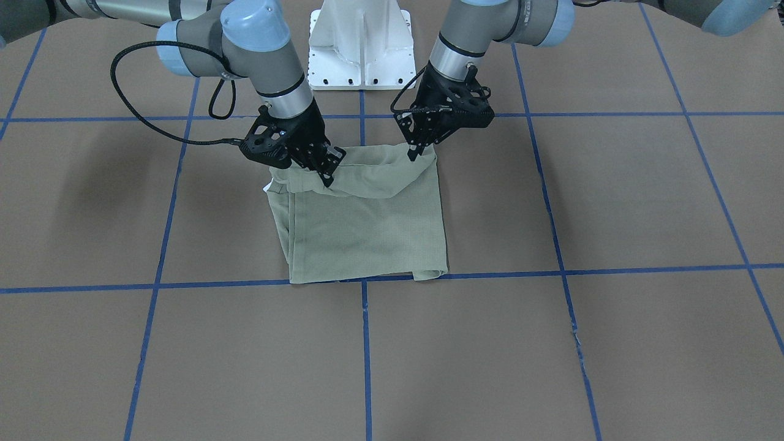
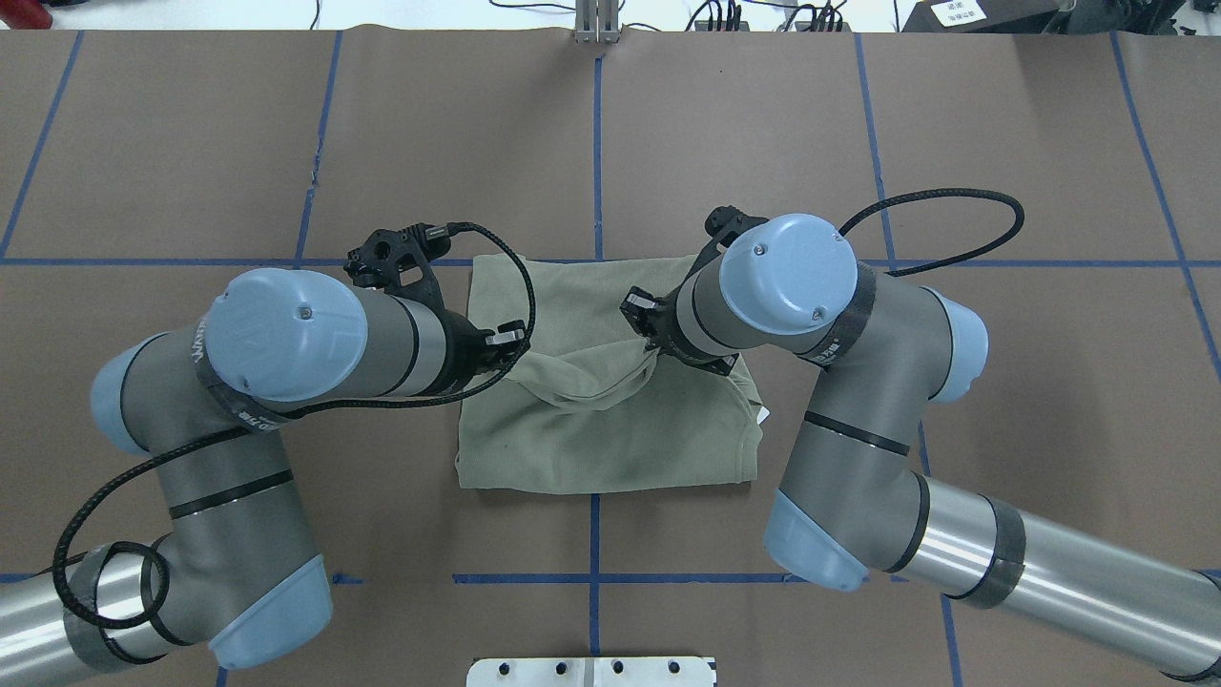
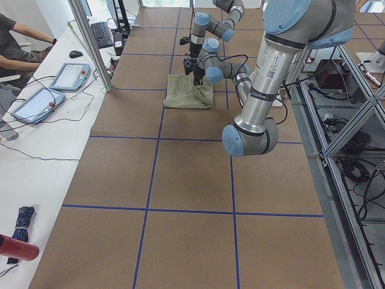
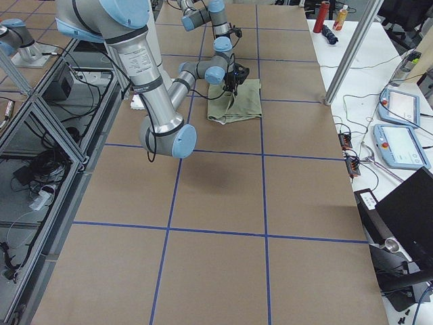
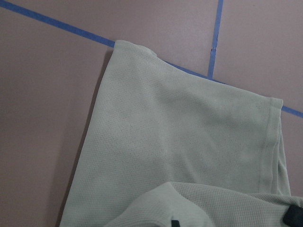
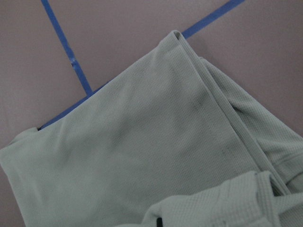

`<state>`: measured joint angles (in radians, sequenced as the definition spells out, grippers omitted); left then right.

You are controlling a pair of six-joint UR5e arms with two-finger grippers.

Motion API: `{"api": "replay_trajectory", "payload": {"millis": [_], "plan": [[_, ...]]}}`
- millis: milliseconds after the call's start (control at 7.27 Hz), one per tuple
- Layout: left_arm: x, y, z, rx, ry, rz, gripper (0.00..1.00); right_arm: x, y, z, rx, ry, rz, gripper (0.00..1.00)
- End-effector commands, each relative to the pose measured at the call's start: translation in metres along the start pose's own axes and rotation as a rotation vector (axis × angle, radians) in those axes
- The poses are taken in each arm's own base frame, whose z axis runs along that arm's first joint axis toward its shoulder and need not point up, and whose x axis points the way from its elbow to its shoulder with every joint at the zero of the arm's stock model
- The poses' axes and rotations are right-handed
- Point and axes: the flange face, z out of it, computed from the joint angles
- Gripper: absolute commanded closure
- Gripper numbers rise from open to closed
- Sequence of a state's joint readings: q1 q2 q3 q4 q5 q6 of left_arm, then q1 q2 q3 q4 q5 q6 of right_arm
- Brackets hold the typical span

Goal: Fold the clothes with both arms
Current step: 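Lay the hem onto the far end of the shirt and open both grippers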

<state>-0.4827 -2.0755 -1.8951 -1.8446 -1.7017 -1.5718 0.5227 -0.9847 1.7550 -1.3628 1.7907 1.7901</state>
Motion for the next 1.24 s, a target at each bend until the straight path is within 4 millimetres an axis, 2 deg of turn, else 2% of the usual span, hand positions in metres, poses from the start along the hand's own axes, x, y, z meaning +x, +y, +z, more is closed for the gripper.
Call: {"api": "replay_trajectory", "payload": {"millis": [0,138,275,551,688,826,963,1101], "plan": [[-0.002,-0.020,0.017,0.026,0.009,-0.010,1.00,-0.007,-0.021,0.019,0.009,0.017,0.014,1.00],[-0.001,-0.026,0.018,0.034,0.008,-0.015,1.00,-0.023,-0.034,0.029,-0.013,0.016,0.029,1.00],[0.003,-0.035,0.020,0.046,0.006,-0.021,1.00,-0.031,-0.044,0.034,-0.012,0.026,0.041,1.00],[0.013,-0.073,0.051,0.087,-0.047,-0.051,1.00,-0.032,-0.065,0.032,0.007,0.024,0.060,1.00],[0.011,-0.091,0.057,0.107,-0.052,-0.063,0.98,-0.038,-0.079,0.042,0.013,0.017,0.068,1.00],[0.007,-0.107,0.058,0.130,-0.049,-0.049,0.01,-0.040,-0.098,0.056,0.023,-0.013,0.045,0.01],[-0.001,-0.145,0.046,0.174,-0.059,-0.025,0.00,-0.047,-0.122,0.067,0.042,-0.019,0.051,0.00],[-0.014,-0.170,0.046,0.199,-0.090,0.004,0.00,-0.052,-0.135,0.074,0.056,-0.008,0.063,0.00]]}}
